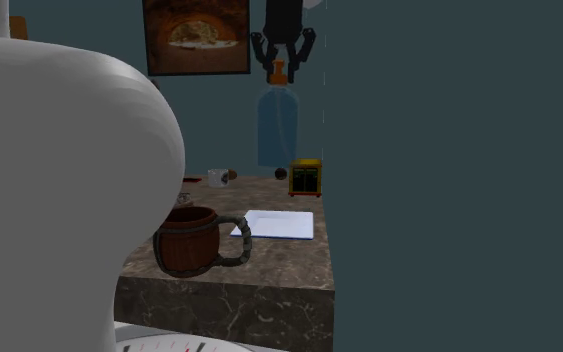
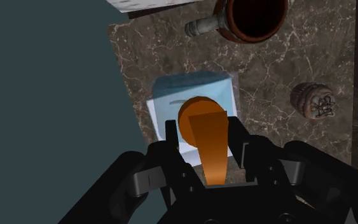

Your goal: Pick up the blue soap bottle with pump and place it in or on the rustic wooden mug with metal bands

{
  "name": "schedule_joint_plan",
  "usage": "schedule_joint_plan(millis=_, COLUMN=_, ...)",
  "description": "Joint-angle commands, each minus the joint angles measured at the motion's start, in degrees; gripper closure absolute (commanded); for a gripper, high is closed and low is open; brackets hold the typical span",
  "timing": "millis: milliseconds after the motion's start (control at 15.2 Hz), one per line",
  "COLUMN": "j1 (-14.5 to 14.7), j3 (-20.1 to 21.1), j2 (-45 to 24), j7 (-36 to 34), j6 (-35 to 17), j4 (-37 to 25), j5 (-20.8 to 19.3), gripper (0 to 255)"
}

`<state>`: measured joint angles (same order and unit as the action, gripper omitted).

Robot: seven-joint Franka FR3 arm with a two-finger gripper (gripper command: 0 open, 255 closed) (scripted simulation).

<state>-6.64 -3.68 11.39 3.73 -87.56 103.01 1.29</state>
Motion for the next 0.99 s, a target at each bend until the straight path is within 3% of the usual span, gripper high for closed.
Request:
schedule_joint_plan(millis=0, j1=0.7, j3=1.1, j2=2.5, j7=-1.9, j6=1.5, j4=0.9, j5=0.2, gripper=255)
schedule_joint_plan(millis=792, j1=5.2, j3=9.7, j2=13.9, j7=-15.3, j6=10.3, j4=2.9, j5=4.4, gripper=255)
schedule_joint_plan(millis=924, j1=5.2, j3=9.7, j2=14.6, j7=-15.2, j6=8.8, j4=5.1, j5=4.4, gripper=255)
